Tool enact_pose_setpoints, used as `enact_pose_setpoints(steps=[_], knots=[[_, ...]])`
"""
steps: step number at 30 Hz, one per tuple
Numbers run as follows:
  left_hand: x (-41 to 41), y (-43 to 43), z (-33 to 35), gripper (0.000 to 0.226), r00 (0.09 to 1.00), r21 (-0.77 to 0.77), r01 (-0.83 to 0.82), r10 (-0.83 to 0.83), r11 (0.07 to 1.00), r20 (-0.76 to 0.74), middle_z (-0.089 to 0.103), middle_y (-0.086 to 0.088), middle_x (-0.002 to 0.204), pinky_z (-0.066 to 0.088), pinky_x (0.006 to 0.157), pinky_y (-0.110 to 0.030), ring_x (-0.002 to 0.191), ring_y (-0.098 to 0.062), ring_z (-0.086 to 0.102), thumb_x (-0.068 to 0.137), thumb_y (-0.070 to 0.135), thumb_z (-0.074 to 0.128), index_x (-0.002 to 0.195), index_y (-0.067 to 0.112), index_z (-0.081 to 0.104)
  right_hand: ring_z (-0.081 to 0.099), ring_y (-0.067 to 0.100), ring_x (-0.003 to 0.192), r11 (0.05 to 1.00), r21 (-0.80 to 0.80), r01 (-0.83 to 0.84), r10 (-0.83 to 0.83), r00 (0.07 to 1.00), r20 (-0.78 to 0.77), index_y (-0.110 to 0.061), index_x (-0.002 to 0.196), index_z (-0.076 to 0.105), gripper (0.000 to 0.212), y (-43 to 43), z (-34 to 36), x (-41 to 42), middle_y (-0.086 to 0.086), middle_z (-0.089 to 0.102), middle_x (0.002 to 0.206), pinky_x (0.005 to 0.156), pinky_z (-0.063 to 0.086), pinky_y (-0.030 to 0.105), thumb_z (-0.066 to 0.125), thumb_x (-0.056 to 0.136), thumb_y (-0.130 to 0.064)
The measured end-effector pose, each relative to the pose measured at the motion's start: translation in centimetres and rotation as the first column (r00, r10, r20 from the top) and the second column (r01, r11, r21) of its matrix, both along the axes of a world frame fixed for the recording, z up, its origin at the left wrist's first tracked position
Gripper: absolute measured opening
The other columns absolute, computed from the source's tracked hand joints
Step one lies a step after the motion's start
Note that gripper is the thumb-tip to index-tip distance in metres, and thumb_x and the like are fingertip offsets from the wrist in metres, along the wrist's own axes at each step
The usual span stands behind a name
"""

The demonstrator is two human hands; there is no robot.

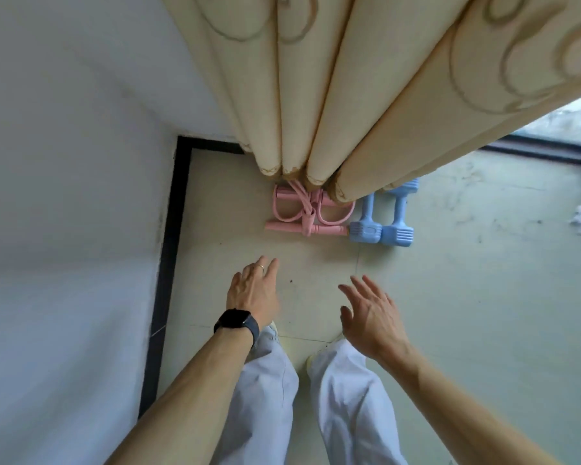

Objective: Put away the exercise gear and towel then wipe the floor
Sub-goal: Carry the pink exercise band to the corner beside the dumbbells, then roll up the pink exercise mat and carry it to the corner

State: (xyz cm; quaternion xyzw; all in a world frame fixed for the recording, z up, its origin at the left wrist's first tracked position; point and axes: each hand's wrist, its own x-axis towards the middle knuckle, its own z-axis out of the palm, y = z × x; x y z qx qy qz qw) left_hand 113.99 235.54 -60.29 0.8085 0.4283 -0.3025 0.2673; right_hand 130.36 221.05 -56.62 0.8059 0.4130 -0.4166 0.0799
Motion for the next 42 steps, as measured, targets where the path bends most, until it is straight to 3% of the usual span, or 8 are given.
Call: enact_pose_setpoints(steps=[4, 12, 17, 24, 28, 34, 37, 42], knots=[[0.0, 0.2, 12.8, 0.058, 0.997, -0.004, -0.042, 0.042, 0.999, 0.064, 0.034, -0.003, 0.156, 0.031, 0.112, -0.038, 0.140, -0.024, 0.034, 0.094, 0.022, 0.046, 0.150, 0.022, 0.030, 0.026, 0.023, 0.148, 0.992, 0.122, 0.020, -0.025, 0.999, 0.035, -0.025, 0.142, 0.049, 0.046, 0.1, 14.0, -0.5, 0.000, 0.043, 0.153, 0.119, 0.025, 0.037, 0.051, 0.097, -0.031], [-2.3, 1.6, 33.6, 0.056, 0.953, 0.103, -0.187, 0.155, 0.977, 0.261, 0.048, -0.003, 0.147, 0.037, 0.107, -0.037, 0.134, -0.022, 0.043, 0.092, 0.026, 0.051, 0.147, 0.021, 0.041, 0.030, 0.023, 0.146, 0.934, 0.335, -0.124, 0.075, 0.985, 0.156, -0.028, 0.141, 0.050, 0.045, 2.3, 36.1, -1.2, -0.004, 0.048, 0.149, 0.117, 0.030, 0.040, 0.051, 0.097, -0.035], [-4.7, 2.1, 42.0, 0.054, 0.915, 0.205, -0.270, 0.184, 0.941, 0.359, 0.047, -0.004, 0.149, 0.034, 0.110, -0.039, 0.137, -0.021, 0.041, 0.096, 0.036, 0.051, 0.146, 0.020, 0.042, 0.038, 0.024, 0.141, 0.843, 0.522, -0.129, 0.080, 0.990, 0.115, -0.027, 0.134, 0.058, 0.036, 4.5, 43.8, -1.4, -0.006, 0.058, 0.140, 0.114, 0.035, 0.043, 0.052, 0.099, -0.035], [-7.4, 0.3, 49.4, 0.053, 0.879, 0.417, -0.442, 0.290, 0.795, 0.379, 0.048, 0.003, 0.147, 0.035, 0.109, -0.047, 0.138, -0.019, 0.040, 0.096, 0.046, 0.043, 0.145, 0.026, 0.042, 0.030, 0.018, 0.146, 0.699, 0.634, -0.330, 0.340, 0.934, 0.111, -0.031, 0.137, 0.054, 0.039, 8.5, 48.8, -1.4, -0.011, 0.055, 0.142, 0.116, 0.028, 0.039, 0.050, 0.099, -0.043], [-7.6, -3.5, 53.0, 0.053, 0.783, 0.487, -0.621, 0.464, 0.614, 0.413, 0.040, 0.004, 0.154, 0.027, 0.115, -0.051, 0.145, -0.022, 0.030, 0.097, 0.048, 0.040, 0.148, 0.031, 0.037, 0.027, 0.017, 0.147, 0.536, 0.687, -0.490, 0.558, 0.817, 0.148, -0.033, 0.139, 0.052, 0.042, 10.5, 52.0, -1.0, -0.012, 0.054, 0.143, 0.117, 0.028, 0.040, 0.046, 0.100, -0.045], [-7.7, -14.6, 57.1, 0.053, 0.516, 0.515, -0.819, 0.718, 0.254, 0.467, 0.038, 0.008, 0.155, 0.019, 0.120, -0.046, 0.147, -0.017, 0.025, 0.097, 0.051, 0.042, 0.147, 0.035, 0.038, 0.033, 0.018, 0.143, 0.271, 0.728, -0.630, 0.803, 0.564, 0.190, -0.036, 0.133, 0.055, 0.046, 9.5, 55.5, -2.2, -0.014, 0.060, 0.134, 0.111, 0.034, 0.044, 0.037, 0.093, -0.051], [-8.6, -22.0, 59.2, 0.051, 0.392, 0.550, -0.830, 0.798, 0.092, 0.458, 0.037, 0.009, 0.155, 0.016, 0.120, -0.044, 0.147, -0.017, 0.026, 0.098, 0.050, 0.042, 0.147, 0.035, 0.039, 0.042, 0.019, 0.138, 0.133, 0.772, -0.622, 0.880, 0.432, 0.197, -0.034, 0.130, 0.059, 0.046, 6.9, 57.0, -5.2, -0.015, 0.063, 0.130, 0.107, 0.041, 0.047, 0.039, 0.092, -0.051], [-10.5, -39.1, 62.7, 0.049, 0.107, 0.612, -0.759, 0.885, -0.223, 0.454, 0.037, 0.010, 0.155, 0.020, 0.119, -0.043, 0.146, -0.015, 0.026, 0.098, 0.049, 0.040, 0.145, 0.036, 0.042, 0.048, 0.020, 0.134, -0.147, 0.831, -0.536, 0.968, 0.097, 0.233, -0.032, 0.127, 0.064, 0.050, -3.6, 59.7, -13.2, -0.015, 0.066, 0.125, 0.103, 0.045, 0.044, 0.035, 0.093, -0.054]])
